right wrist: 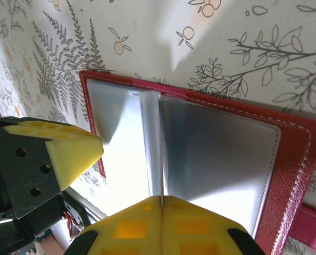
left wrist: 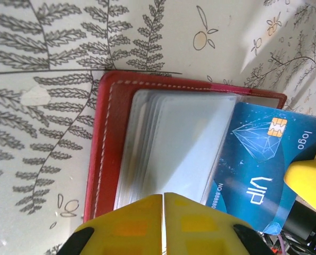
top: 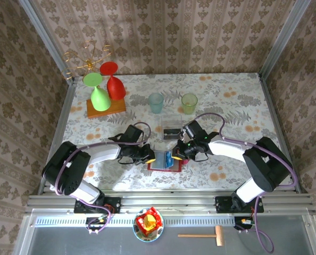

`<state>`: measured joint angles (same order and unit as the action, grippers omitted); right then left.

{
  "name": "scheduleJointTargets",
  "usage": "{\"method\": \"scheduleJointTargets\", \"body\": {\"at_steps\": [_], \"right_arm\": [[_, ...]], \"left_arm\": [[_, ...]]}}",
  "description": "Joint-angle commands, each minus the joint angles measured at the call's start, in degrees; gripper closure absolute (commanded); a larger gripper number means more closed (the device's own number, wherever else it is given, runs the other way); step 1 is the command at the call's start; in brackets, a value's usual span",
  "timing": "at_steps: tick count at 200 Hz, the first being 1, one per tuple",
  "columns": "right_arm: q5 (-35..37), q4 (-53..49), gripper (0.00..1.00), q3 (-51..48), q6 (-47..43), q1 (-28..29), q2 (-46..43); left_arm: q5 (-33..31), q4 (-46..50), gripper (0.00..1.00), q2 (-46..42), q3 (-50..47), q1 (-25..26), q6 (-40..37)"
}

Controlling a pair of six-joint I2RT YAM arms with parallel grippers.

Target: Take the credit cards out of the card holder

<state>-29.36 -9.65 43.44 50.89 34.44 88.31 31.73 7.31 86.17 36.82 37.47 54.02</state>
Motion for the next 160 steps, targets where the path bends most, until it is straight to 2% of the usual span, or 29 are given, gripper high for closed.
{"method": "scheduleJointTargets", "body": {"at_steps": [1, 39, 88, 160], "right_arm": [[3.1, -6.1, 0.96, 2.4, -3.2, -0.3, -3.6], [5.6, -14.1, 0.98, 7.3, -10.5, -2.4, -6.8], [11.9, -25.7, 1.0, 19.4, -28.7, -3.4, -5.4], [19.0, -37.5, 1.0, 36.7, -69.5, -3.2, 4.7]], "left_arm": [[-0.9, 3.0, 0.89, -3.0, 2.6, -0.3, -0.1], [-0.8, 3.5, 0.84, -5.5, 4.1, -2.2, -0.8], [-1.4, 2.7, 0.71, -10.6, 3.1, -7.2, -2.2], [-1.8, 1.8, 0.68, -16.6, -0.8, -12.8, -1.8]]}}
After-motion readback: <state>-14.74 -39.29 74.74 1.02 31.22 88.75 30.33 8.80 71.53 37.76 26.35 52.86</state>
